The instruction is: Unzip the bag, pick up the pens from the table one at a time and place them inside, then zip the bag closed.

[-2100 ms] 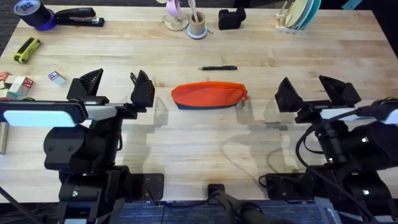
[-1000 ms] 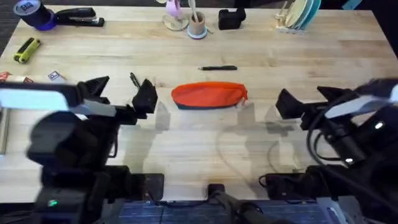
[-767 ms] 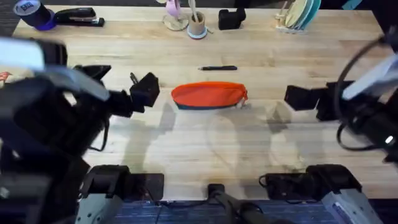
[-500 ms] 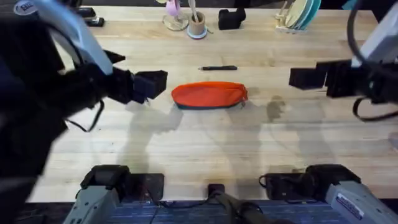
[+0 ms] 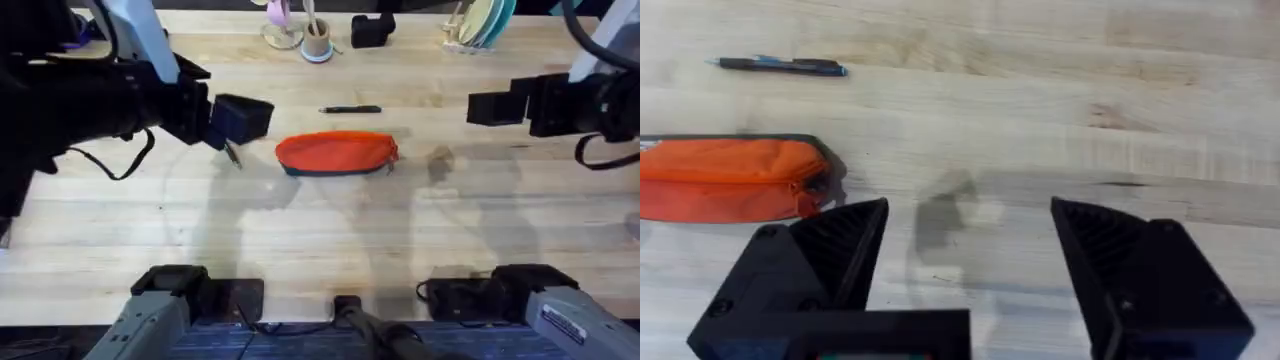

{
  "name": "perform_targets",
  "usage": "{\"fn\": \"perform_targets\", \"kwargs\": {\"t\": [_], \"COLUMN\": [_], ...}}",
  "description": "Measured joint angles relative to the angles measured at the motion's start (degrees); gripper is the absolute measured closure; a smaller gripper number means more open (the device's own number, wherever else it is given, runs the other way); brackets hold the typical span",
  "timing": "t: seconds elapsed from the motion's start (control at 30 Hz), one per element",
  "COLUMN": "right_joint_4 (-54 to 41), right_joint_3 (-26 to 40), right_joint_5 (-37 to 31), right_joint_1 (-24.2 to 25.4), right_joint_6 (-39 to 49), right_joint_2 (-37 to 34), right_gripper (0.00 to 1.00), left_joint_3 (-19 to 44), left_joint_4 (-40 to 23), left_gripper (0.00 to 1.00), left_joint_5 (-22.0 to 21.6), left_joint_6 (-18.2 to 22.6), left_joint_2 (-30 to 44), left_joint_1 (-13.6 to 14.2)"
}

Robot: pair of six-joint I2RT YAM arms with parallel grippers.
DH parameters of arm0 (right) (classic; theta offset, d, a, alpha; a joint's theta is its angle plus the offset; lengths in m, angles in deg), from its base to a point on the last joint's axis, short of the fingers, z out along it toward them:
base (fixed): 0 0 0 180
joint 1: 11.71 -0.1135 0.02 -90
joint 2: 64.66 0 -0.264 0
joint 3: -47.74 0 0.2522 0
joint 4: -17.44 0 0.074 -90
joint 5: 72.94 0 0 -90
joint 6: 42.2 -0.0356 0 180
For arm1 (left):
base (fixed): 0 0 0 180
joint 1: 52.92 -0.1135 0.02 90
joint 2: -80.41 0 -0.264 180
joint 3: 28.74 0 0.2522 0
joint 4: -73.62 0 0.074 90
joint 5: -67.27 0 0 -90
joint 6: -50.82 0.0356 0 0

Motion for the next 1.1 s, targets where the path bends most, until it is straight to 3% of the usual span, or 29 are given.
{"fn": "perform_targets", "kwargs": {"t": [0.13, 0.4, 0.53, 0.63, 0.8, 1.1], "right_joint_4": [-0.02, -0.02, -0.02, -0.02, -0.02, -0.02], "right_joint_3": [0.0, 0.0, 0.0, 0.0, 0.0, 0.0], "right_joint_5": [-0.02, -0.01, 0.0, -0.02, 0.0, -0.02], "right_joint_1": [0.0, 0.0, 0.0, 0.0, 0.0, 0.0], "right_joint_6": [0.0, 0.0, 0.0, 0.0, 0.0, 0.0], "right_joint_2": [0.02, 0.0, 0.0, 0.0, 0.0, 0.0], "right_gripper": [0.005, 0.005, 0.005, 0.005, 0.005, 0.004], "left_joint_3": [0.0, 0.0, 0.0, 0.0, 0.0, 0.0], "left_joint_4": [-3.47, -12.95, -14.76, -14.59, -14.62, -16.05], "left_gripper": [0.007, 0.008, 0.008, 0.008, 0.008, 0.008], "left_joint_5": [2.13, 5.57, 5.77, 5.91, 8.77, 10.3], "left_joint_6": [7.59, 35.09, 48.24, 55.74, 61.1, 63.38], "left_joint_2": [-0.02, -0.01, -0.02, -0.02, -0.02, -0.02], "left_joint_1": [-0.02, 0.0, 0.0, 0.0, 0.0, 0.0]}}
